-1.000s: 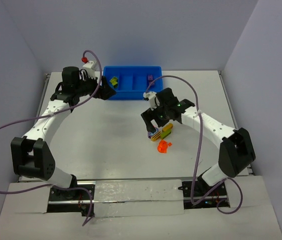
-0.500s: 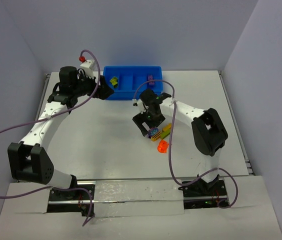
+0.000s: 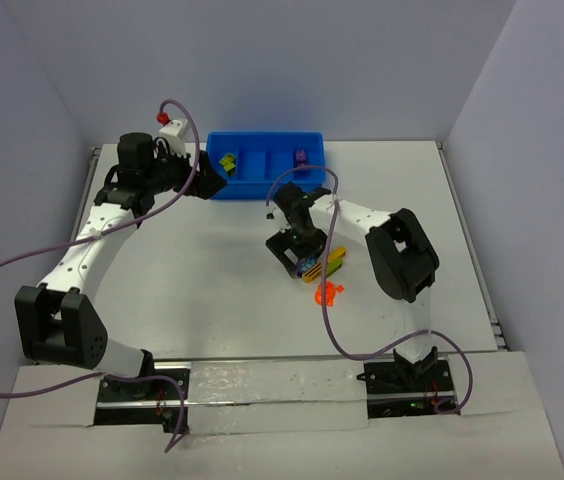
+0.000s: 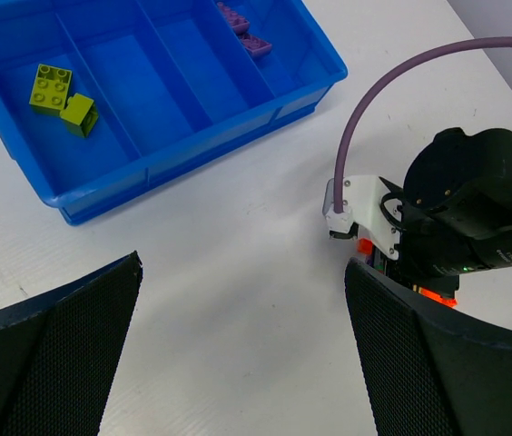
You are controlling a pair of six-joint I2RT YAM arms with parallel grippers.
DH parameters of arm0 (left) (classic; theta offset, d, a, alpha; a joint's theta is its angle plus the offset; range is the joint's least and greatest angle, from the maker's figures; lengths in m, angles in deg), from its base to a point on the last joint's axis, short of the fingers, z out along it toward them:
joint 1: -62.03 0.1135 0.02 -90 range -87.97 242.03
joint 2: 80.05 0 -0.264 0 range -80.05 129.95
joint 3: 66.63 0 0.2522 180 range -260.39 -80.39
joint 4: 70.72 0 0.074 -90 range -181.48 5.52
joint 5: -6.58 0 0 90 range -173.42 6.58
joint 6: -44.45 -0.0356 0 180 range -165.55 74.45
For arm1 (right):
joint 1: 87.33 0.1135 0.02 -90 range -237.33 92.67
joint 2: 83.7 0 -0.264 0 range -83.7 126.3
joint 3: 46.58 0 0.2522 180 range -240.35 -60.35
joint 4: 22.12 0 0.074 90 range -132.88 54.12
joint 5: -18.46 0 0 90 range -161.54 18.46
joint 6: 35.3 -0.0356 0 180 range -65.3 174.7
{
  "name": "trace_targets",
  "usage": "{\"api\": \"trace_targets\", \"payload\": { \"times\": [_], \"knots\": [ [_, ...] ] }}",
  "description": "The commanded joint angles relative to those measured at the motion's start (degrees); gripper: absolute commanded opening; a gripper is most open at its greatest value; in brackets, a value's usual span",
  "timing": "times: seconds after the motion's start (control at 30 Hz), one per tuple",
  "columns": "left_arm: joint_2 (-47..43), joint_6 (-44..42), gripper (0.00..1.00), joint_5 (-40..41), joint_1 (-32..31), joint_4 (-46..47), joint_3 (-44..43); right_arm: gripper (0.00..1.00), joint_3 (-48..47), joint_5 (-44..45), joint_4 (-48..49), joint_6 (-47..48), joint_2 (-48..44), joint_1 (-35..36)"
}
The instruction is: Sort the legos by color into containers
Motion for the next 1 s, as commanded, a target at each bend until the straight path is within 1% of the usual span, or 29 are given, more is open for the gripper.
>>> {"api": "trace_targets", "payload": {
  "times": [0.0,0.1,0.17,0.37,0.43,0.5,0.6,0.7,0.77,0.8,0.9,0.97],
  "knots": [
    [-1.62,-0.41,0.99,0.35,0.33,0.59,0.03,1.0,-2.0,0.89,-1.02,-0.12,0.51,0.14],
    [-1.7,-0.35,0.99,0.56,0.33,0.66,0.28,0.96,-2.23,0.67,-1.17,-0.12,0.67,0.07],
    [-1.55,-0.35,0.99,0.73,0.33,0.63,0.31,0.88,-2.41,0.18,-1.55,-0.03,1.08,-0.19],
    [-1.81,2.14,0.99,-0.38,1.29,1.04,-0.04,0.74,-2.08,-0.54,-2.25,-0.21,1.14,-1.01],
    [-1.94,3.29,0.99,-0.53,1.53,1.43,0.05,0.68,-2.15,-0.54,-2.4,-0.29,0.99,-1.33],
    [-2.07,4.0,0.99,-0.82,1.64,1.45,0.16,0.59,-2.32,-0.45,-2.6,-0.29,1.05,-1.5],
    [-2.45,4.33,0.99,-0.74,1.64,1.33,0.51,0.51,-2.35,-0.51,-2.4,-0.44,0.67,-1.59],
    [-3.33,4.74,0.99,-1.34,1.83,1.51,1.65,0.26,-3.44,-3.11,-1.69,-0.83,-1.22,-1.8],
    [-3.95,5.85,0.99,-3.1,2.01,2.31,3.36,0.15,-4.51,-5.72,-0.88,-1.02,-3.06,-2.08],
    [-4.63,6.55,0.99,-5.15,2.35,3.33,4.8,0.03,-5.88,-7.84,0.22,-1.63,-4.85,-2.6],
    [-5.92,9.73,0.99,-9.54,3.09,4.99,6.81,0.0,-9.46,-10.93,2.38,-4.51,-7.27,-4.69],
    [-6.84,11.16,0.99,-11.59,3.14,5.87,7.89,0.0,-11.97,-13.39,2.76,-9.78,-7.78,-6.5]
  ]
}}
